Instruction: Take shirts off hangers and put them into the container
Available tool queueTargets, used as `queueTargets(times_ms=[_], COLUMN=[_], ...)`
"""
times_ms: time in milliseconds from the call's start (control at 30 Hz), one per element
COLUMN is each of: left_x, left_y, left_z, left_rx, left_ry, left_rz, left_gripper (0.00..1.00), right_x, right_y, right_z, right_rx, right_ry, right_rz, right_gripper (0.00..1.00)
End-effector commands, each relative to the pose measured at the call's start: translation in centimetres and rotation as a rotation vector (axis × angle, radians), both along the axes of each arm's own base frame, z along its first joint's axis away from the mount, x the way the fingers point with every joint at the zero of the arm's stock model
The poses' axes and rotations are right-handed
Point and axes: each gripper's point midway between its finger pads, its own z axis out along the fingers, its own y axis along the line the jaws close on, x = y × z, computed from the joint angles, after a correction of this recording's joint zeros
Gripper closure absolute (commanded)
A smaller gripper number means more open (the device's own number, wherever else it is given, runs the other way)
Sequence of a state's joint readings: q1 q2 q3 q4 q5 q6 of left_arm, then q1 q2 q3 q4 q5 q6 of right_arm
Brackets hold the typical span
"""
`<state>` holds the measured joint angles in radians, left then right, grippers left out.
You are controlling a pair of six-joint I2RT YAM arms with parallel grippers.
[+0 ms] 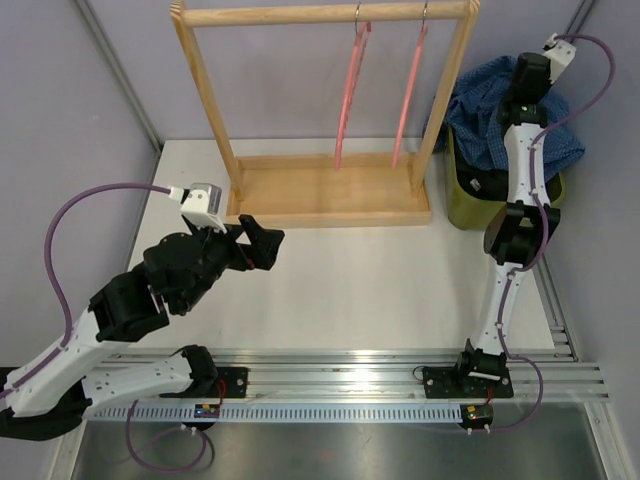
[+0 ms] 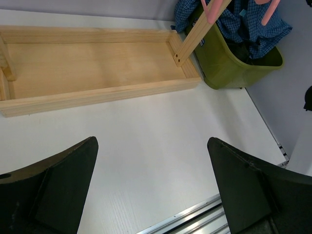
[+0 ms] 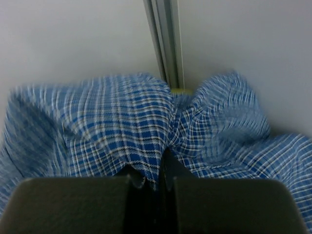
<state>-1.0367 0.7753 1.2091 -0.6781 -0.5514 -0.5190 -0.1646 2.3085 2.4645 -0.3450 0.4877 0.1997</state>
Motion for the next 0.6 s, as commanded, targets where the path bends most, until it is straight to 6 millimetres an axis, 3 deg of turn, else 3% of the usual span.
queueTargets(times_ms=[0,67,167,300,567], left_x=[-0.2,-0.2,-0.2,-0.1,-0.1], left_y=[0.3,0.4,0.4,0.1,-0.3], left_z=[1.1,1.1,0.9,1.1,1.1], left_rx=[-0.076,-0.077,-0.071,-0.072,-0.075], left_ry=[-0.023,-0.023,-0.022,-0.031,-0.033], left_rz=[0.009,0.014,0.011,0.004,-0.011], left_gripper=[0.01,0.01,0.01,0.01,0.01], right_x=[-2.0,-2.4,-4.8,-8.8,-11.4], right_y=[0.8,1.8,3.5,5.7,6.5], right_z=[-10.5,-15.3,-23.8,-30.5,-32.2], right_rx=[0.122,0.176,0.27,0.389,0.404], right_ry=[0.342,0.448,0.677,0.889,0.969], right_rz=[-0.018,0.027,0.068,0.103,0.137], right_gripper=[1.0,1.0,1.0,1.0,1.0])
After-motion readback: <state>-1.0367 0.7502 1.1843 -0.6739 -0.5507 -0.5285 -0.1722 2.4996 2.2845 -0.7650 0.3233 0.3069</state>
